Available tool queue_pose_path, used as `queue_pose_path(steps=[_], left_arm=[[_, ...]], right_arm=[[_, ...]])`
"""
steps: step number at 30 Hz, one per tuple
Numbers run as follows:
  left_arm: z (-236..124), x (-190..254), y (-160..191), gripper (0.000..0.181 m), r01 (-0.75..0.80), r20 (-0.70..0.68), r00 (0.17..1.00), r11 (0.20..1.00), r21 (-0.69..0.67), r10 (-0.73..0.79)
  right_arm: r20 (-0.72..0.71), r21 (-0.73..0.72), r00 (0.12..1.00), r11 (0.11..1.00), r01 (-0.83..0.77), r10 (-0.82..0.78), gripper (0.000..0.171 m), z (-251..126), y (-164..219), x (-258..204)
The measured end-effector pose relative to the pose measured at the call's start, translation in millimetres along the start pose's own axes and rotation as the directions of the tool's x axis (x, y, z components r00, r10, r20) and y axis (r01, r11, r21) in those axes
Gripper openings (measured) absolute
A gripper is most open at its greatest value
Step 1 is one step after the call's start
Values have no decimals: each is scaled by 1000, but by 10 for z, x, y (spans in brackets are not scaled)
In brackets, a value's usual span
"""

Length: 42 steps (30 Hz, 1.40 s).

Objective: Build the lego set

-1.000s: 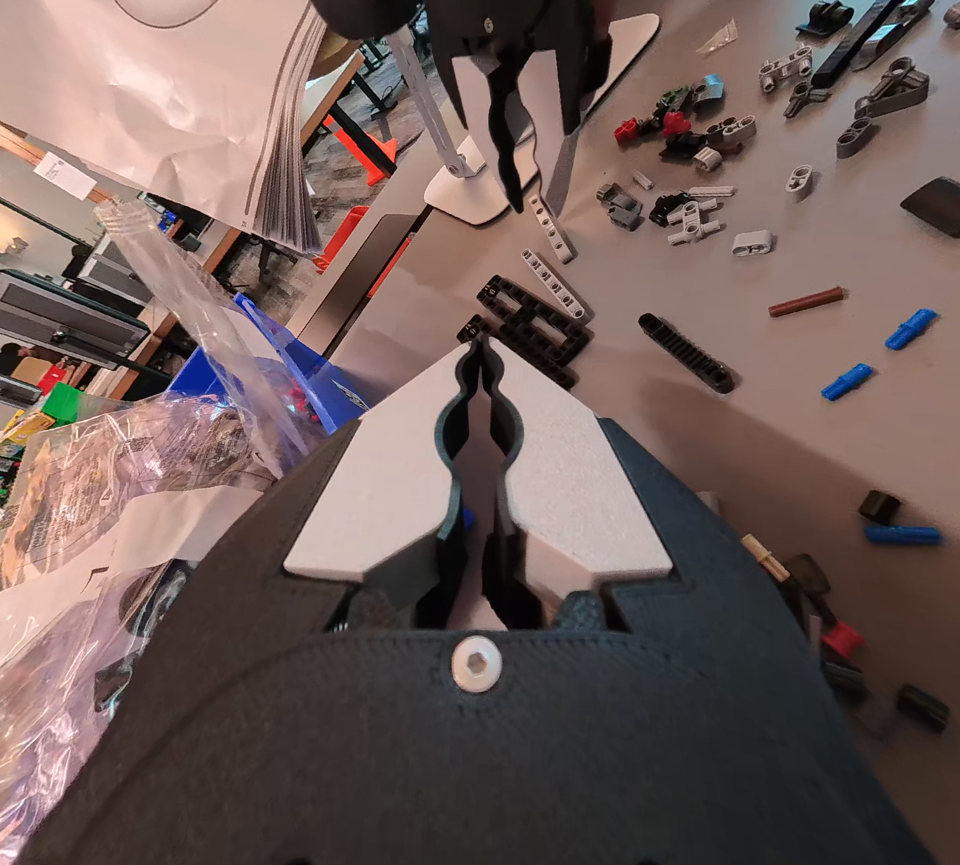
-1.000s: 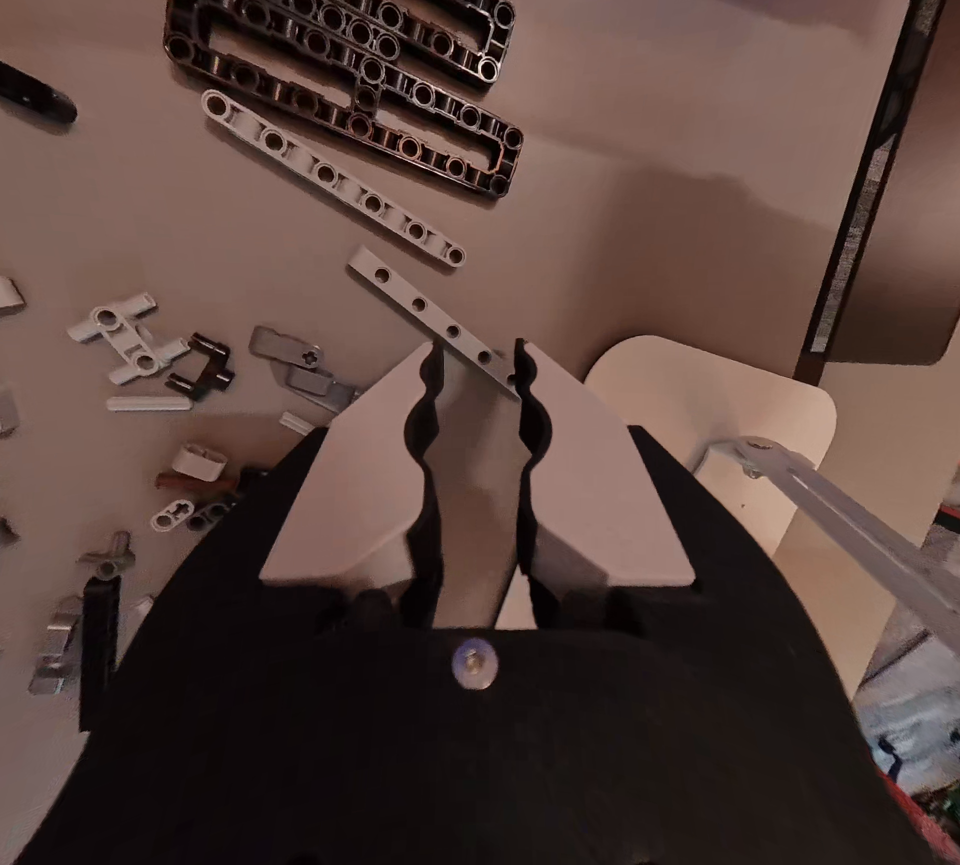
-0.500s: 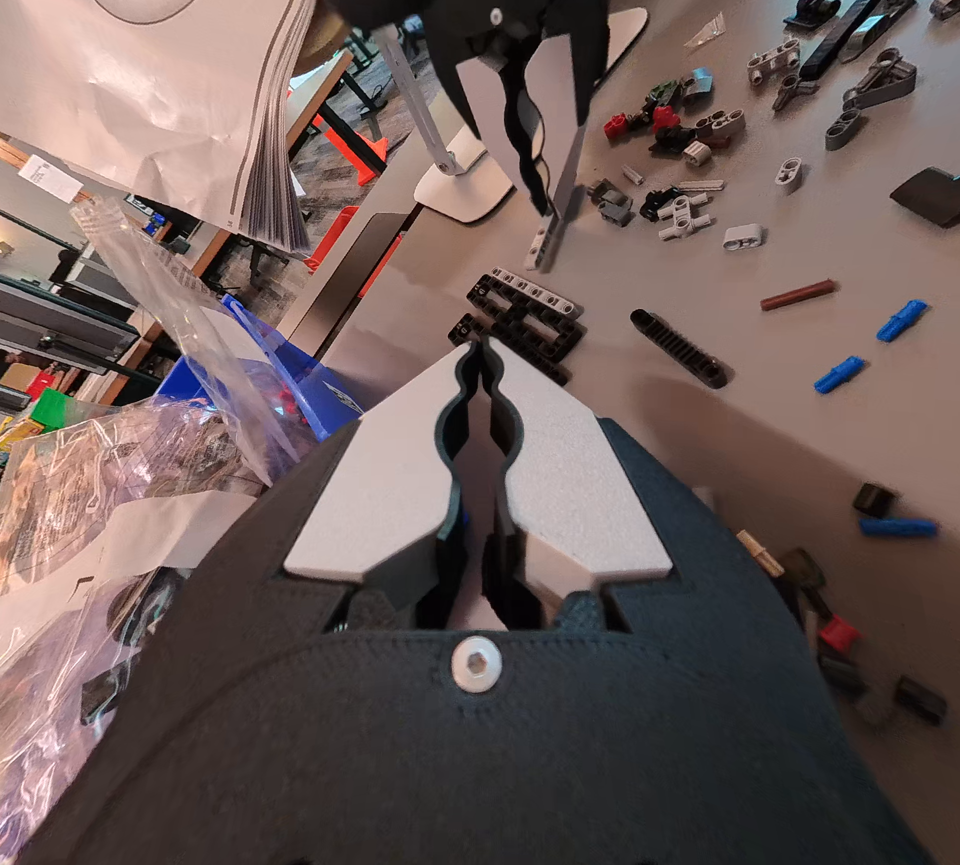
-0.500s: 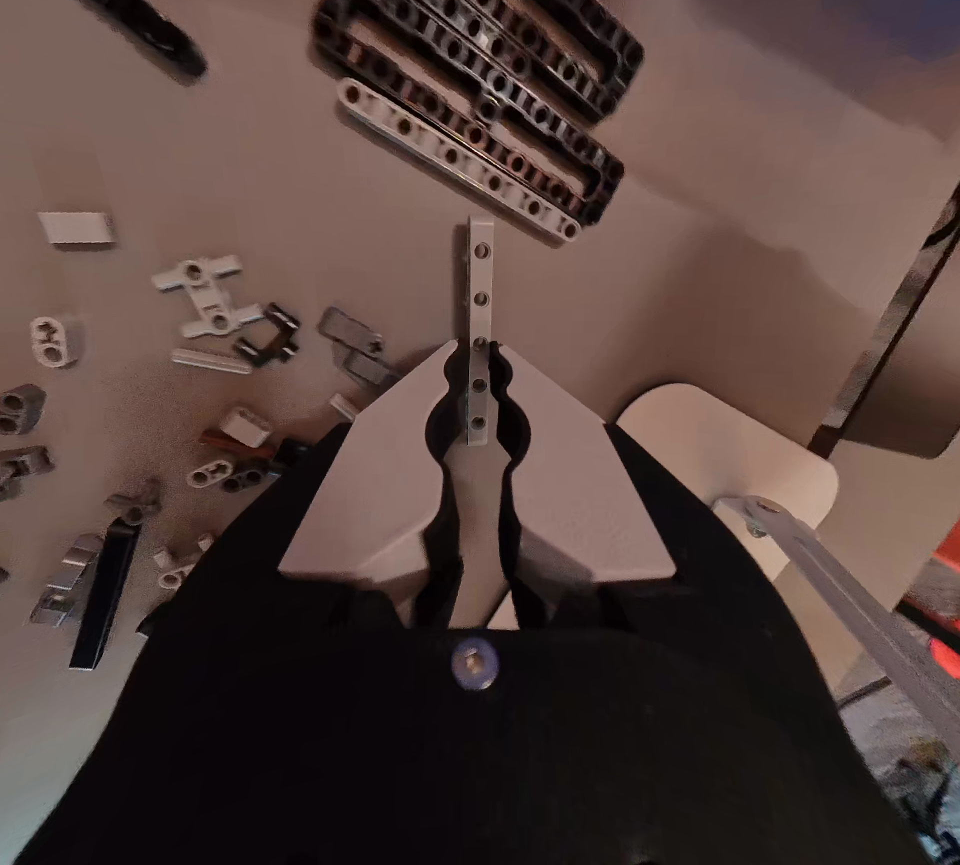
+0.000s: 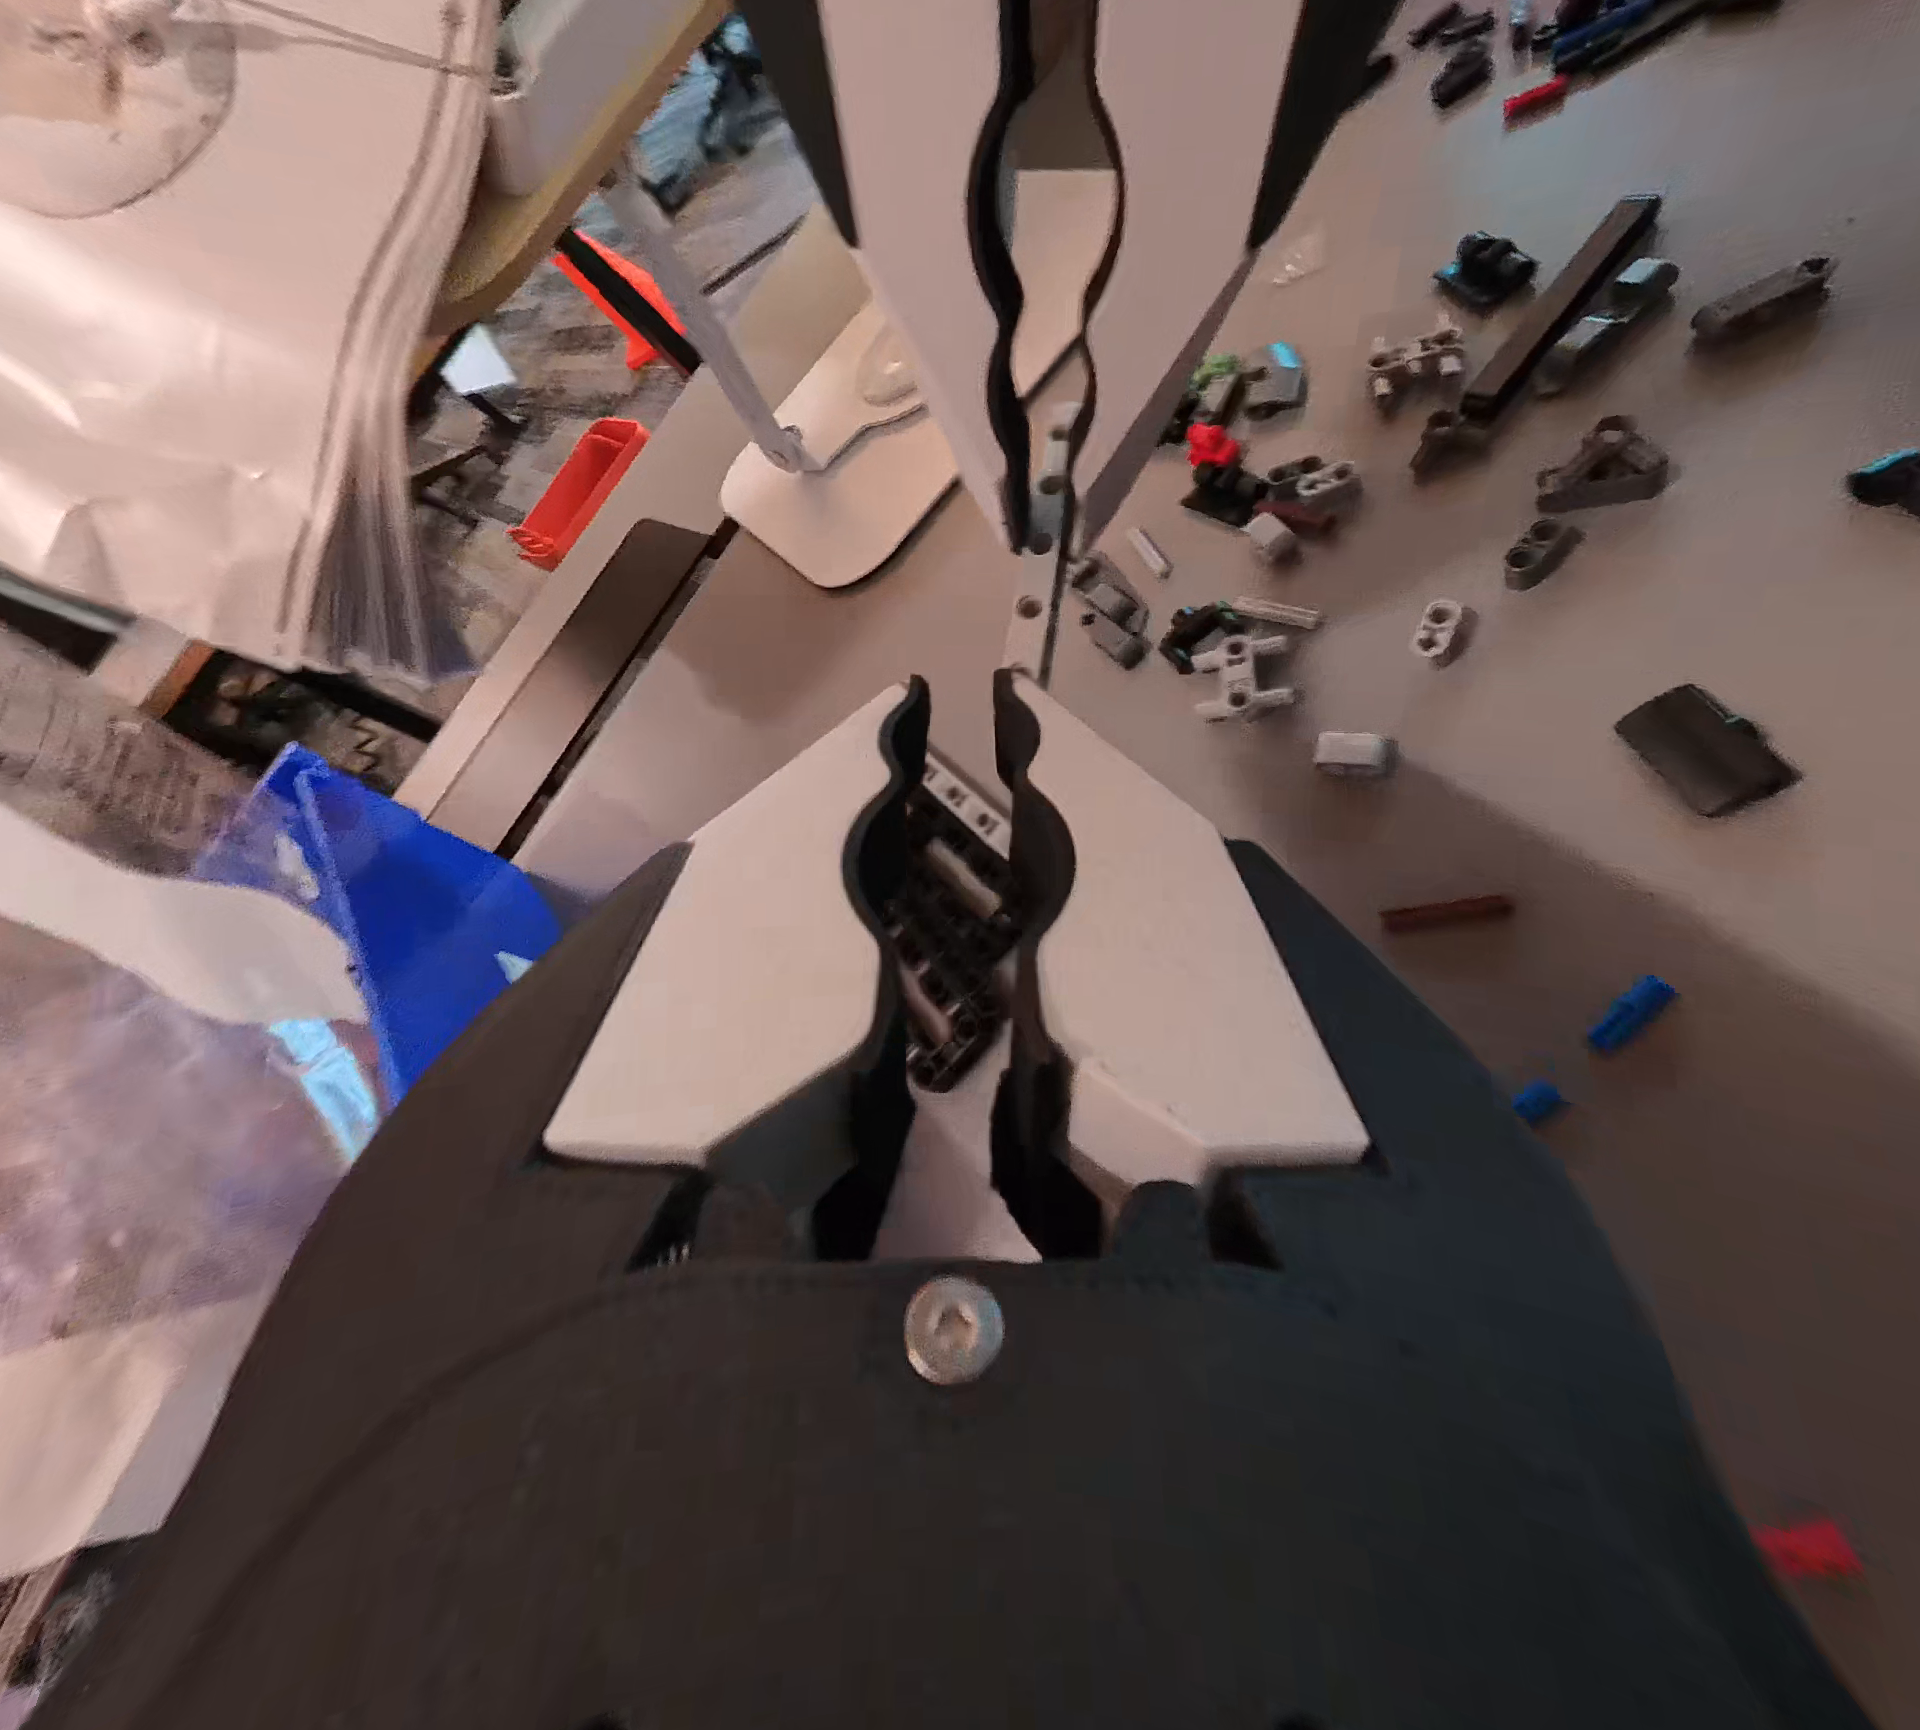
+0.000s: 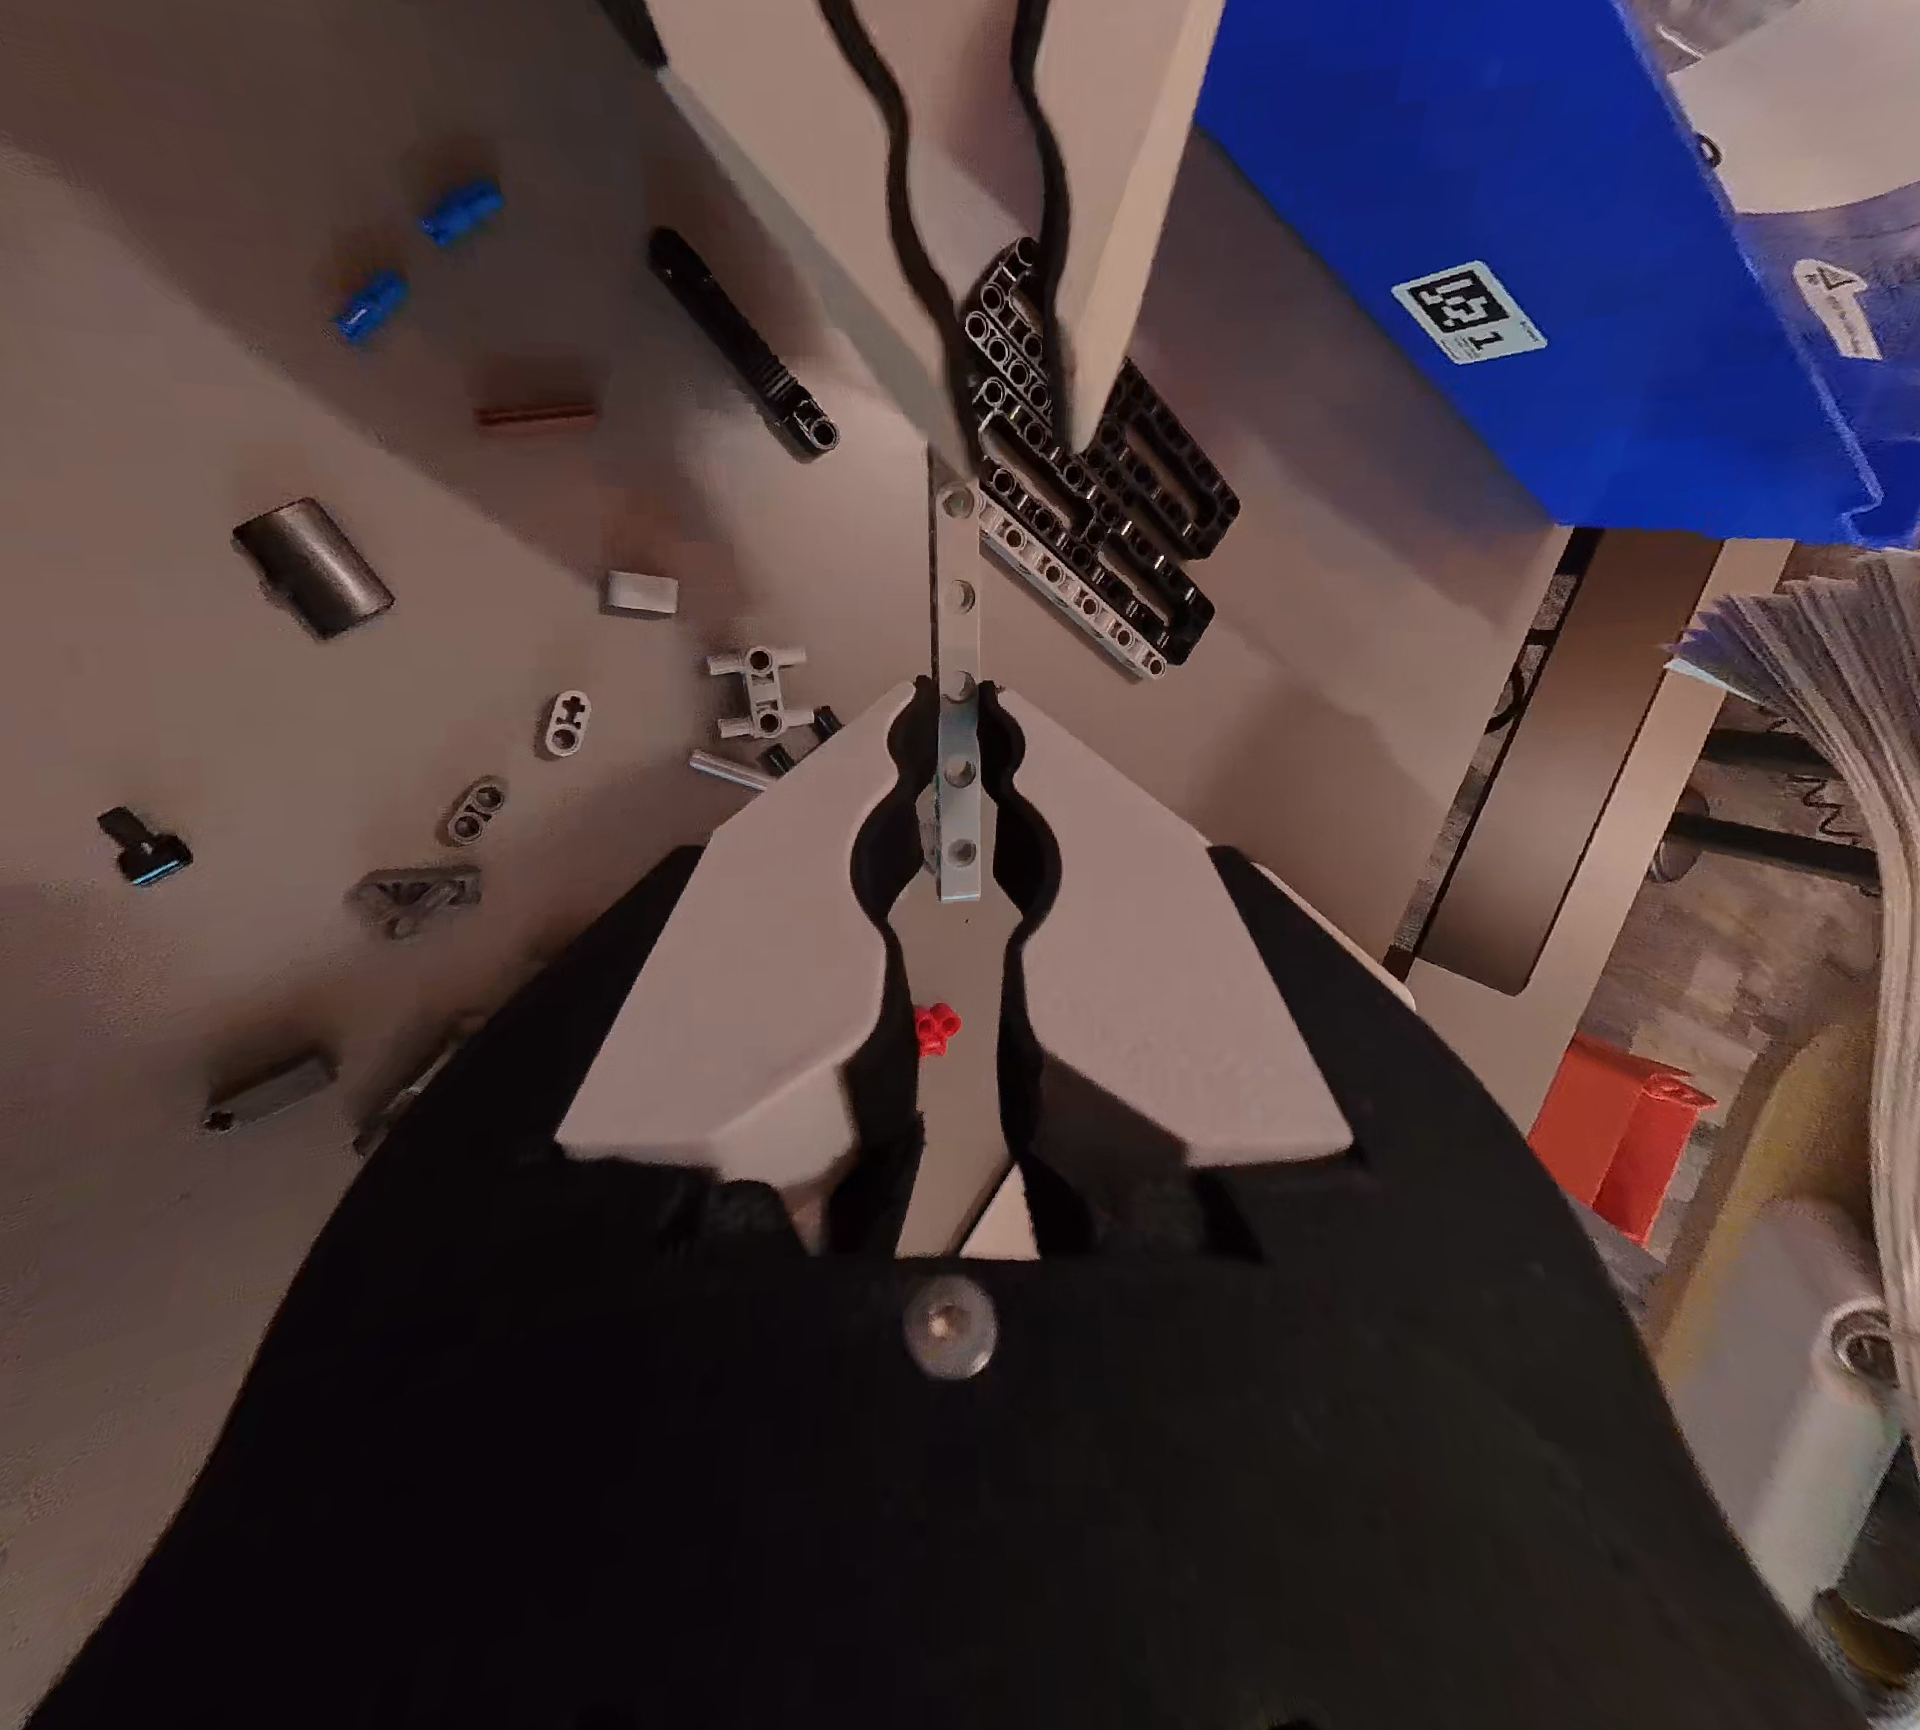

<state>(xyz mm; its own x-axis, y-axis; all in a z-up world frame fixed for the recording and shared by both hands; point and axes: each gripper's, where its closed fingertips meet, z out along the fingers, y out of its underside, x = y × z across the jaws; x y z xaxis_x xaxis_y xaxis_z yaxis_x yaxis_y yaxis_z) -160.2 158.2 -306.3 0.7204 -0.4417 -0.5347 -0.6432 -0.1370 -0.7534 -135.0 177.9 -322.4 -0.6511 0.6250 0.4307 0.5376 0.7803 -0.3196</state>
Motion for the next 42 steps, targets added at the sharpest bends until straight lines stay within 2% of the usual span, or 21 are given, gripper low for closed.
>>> queue_pose_path(steps=[6,11,14,15,17,20,23,25,27,30,32,34,38,42], left_arm=[[45,139,-32,17,-6,-78,997,1000,-23,4],[133,187,16,7,-3,-82,997,998,-56,-2],[134,162,26,6,139,-109,984,989,-47,-143],[122,159,23,6,214,-141,966,976,-41,-218],[79,144,-18,5,400,-232,889,916,-21,-394],[13,107,-84,5,633,-378,708,773,-32,-596],[-26,141,-144,5,726,-471,582,684,-64,-662],[-32,154,-148,5,751,-484,550,657,-72,-681],[-37,161,-124,6,748,-472,555,660,-77,-685],[-97,41,-62,12,621,-341,731,783,-24,-591],[-236,-14,-106,17,529,-316,807,849,9,-499],[-332,-148,-53,15,439,-234,877,898,28,-421],[-434,-368,101,12,397,-132,912,917,36,-389],[-425,-368,183,10,389,-134,914,921,17,-384]], right_arm=[[14,9,1000,1000,2,-2,4,-64,-16,-29],[15,1,1000,1000,25,-25,5,-91,-42,-42],[-20,13,1000,1000,-11,12,6,-87,-56,18],[-55,16,998,1000,-11,12,15,-107,-63,58],[-123,22,992,1000,22,-19,23,-180,-94,99],[-230,-39,964,991,129,-134,26,-230,-93,127],[-325,-108,913,969,221,-244,18,-201,-144,172],[-349,-150,887,952,266,-303,7,-172,-171,186],[-304,-167,900,948,272,-312,5,-123,-148,156],[-195,-133,946,963,236,-259,4,-43,-60,152],[-135,-167,951,953,254,-277,5,52,95,223],[-30,-182,960,946,267,-277,4,199,224,213],[128,-224,931,904,363,-342,5,516,381,182],[238,-235,894,871,432,-379,6,761,410,141]])
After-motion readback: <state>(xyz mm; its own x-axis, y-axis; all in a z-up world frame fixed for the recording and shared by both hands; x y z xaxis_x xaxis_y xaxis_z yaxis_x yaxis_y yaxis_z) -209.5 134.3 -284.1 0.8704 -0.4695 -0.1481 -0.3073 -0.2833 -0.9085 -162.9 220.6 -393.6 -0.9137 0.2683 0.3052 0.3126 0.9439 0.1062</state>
